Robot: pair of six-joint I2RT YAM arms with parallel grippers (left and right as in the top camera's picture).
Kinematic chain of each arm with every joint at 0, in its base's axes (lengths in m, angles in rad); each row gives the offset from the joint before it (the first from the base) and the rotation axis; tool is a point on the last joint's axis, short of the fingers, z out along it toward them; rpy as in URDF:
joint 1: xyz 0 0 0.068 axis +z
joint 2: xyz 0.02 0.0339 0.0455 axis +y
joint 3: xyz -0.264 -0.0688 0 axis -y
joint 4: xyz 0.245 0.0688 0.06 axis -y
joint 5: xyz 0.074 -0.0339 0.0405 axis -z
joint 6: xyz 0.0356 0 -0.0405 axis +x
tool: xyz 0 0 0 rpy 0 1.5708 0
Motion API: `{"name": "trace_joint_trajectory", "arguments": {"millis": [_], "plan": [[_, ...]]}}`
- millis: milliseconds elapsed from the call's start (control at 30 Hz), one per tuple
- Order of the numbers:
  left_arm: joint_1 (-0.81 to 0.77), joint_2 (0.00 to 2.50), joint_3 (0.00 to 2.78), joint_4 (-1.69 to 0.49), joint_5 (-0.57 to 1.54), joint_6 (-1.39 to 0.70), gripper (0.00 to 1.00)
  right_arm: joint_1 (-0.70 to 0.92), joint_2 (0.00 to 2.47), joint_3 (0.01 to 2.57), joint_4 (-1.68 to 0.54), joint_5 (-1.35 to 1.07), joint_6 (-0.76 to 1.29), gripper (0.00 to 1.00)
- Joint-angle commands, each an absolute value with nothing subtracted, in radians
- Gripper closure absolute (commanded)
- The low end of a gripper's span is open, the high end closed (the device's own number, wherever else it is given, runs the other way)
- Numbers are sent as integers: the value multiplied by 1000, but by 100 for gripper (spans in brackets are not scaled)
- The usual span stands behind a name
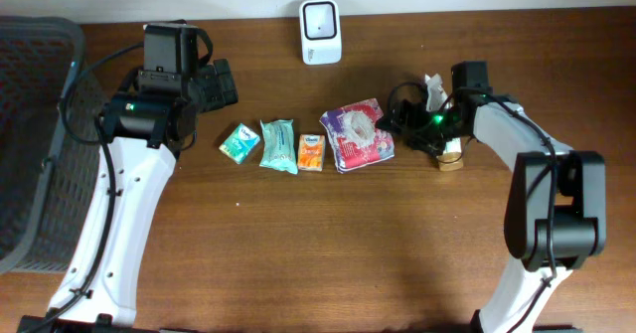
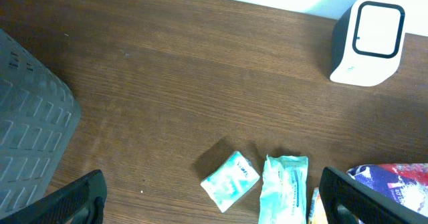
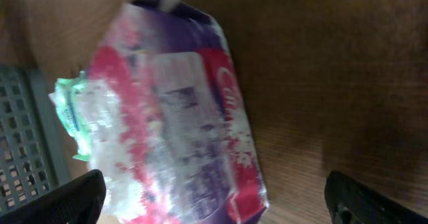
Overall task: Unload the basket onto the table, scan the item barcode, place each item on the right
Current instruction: 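Move the right gripper to the pink-purple wipes pack and grasp it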
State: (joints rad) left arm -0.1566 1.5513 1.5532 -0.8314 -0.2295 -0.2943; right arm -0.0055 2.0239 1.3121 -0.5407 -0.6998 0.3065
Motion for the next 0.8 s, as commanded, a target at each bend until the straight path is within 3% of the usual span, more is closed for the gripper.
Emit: {"name": "trace_joint_trajectory", "arguments": {"millis": [0, 500, 567, 633, 700, 733, 767], "plan": [[-154, 1545, 1553, -832, -241, -282, 1, -1, 2049, 1330, -545, -702, 316, 1], [-154, 1545, 1553, -832, -241, -282, 1, 1, 2051, 1330, -614, -624, 240, 3], [-154, 1545, 1553, -832, -241, -282, 1, 4, 2051, 1330, -614, -740, 161, 16], [-154, 1545, 1553, -832, -241, -282, 1, 54, 2051, 1330, -614, -801, 115, 16], [-154, 1545, 1553, -832, -241, -282, 1, 99, 2051, 1330, -595, -799, 115, 32], [-154, 1545, 1553, -832, -241, -282, 1, 107, 2051, 1330, -593, -797, 111, 33], [-154, 1545, 1553, -832, -241, -282, 1, 113, 2051, 1330, -591, -790, 108, 47]]}}
